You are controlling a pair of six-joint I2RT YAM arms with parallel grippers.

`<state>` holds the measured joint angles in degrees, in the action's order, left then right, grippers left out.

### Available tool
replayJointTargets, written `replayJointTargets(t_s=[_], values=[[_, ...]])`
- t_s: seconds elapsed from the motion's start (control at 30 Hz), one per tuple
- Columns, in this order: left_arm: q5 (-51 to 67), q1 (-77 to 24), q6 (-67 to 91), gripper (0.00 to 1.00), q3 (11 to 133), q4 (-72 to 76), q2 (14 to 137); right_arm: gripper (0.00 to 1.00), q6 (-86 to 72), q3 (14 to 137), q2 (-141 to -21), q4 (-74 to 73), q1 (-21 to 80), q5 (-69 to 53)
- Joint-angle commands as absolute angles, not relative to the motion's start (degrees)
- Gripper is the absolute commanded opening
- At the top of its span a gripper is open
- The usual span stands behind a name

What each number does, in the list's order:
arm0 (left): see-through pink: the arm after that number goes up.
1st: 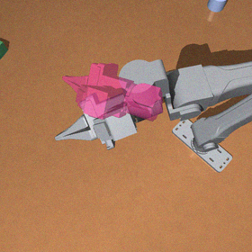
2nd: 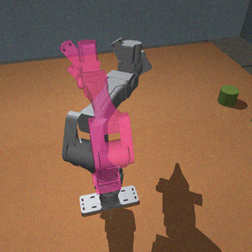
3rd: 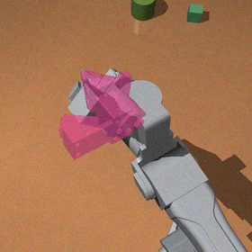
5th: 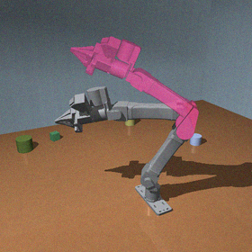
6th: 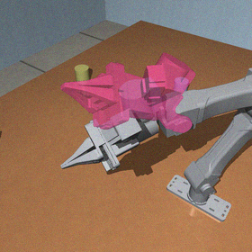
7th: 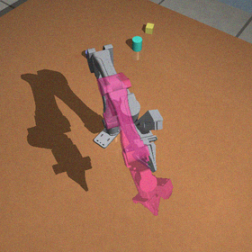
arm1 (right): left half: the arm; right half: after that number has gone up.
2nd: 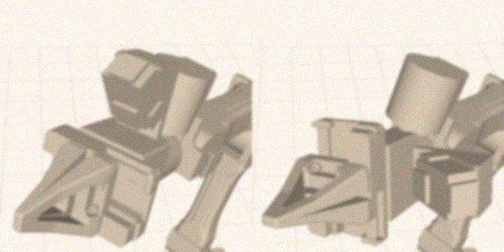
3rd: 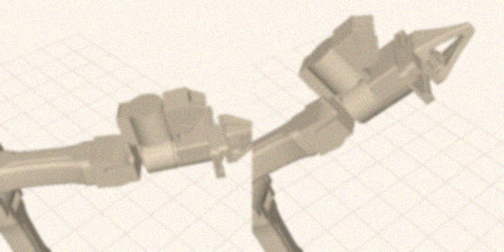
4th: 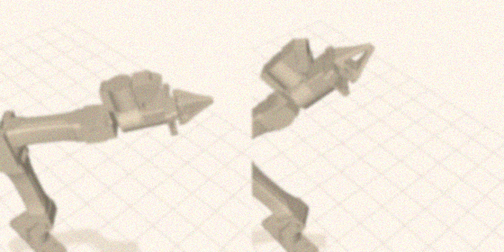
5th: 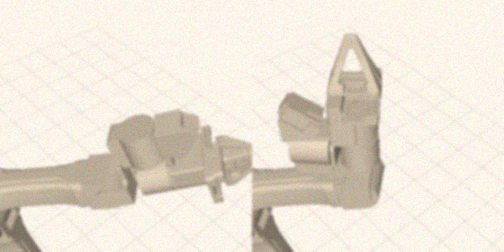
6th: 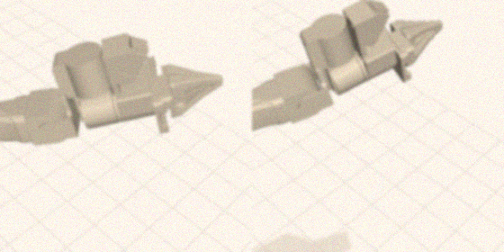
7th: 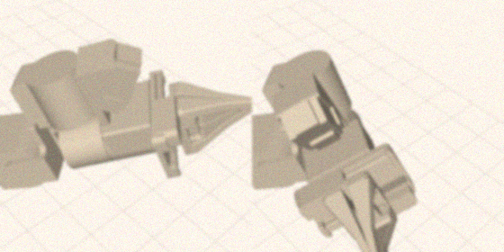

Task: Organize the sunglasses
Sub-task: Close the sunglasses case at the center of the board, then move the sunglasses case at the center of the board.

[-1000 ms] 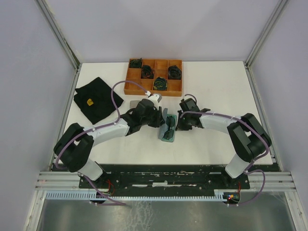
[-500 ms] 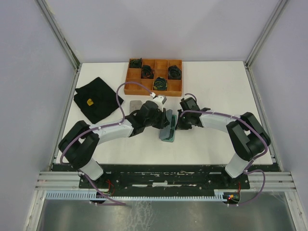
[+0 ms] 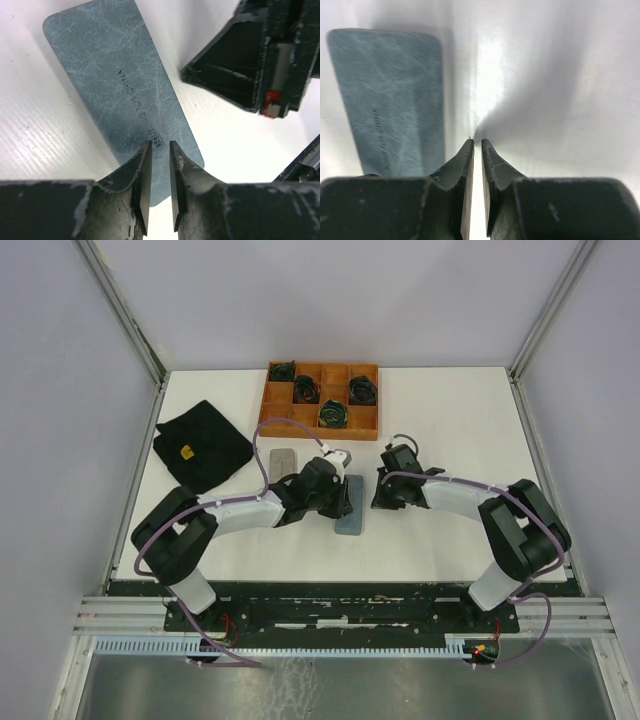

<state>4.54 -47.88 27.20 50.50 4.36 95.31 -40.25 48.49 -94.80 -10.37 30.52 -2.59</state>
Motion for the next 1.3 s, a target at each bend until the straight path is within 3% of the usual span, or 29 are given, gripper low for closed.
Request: replayJointTargets(t_s=[0.0,0.23,0.3,0.57,0.67,0.9,1.27], values=[[1.7,-47.9,27.8,0.28,52.4,2.4,89.7,0.21,-38.4,46.1,-88.5,-13.4,29.9,4.0],[-6.6,-47.7,28.2,0.34,51.4,-1.7,78.7,0.42,-35.2,43.5,-77.9,-15.0,30.0,3.6],[-9.7,-47.8,28.2,0.38,50.7,-4.2,73.7,0.55,-36.7,43.5,-75.9,-16.2,30.1,4.1],[-23.9,-47.8,25.8,0.62,49.6,-19.6,53.8,0.93,-43.0,50.6,-77.2,-20.7,41.3,17.0],[-27.8,-47.7,25.2,0.67,49.6,-24.5,47.0,0.94,-44.3,54.4,-80.7,-22.1,44.5,21.8],[-31.2,-47.8,25.1,0.69,47.7,-29.1,35.4,0.94,-44.5,62.4,-90.7,-25.4,48.6,25.2],[-31.5,-47.7,23.9,0.69,45.7,-30.4,32.2,0.94,-43.3,72.7,-102.1,-31.5,51.7,27.8]])
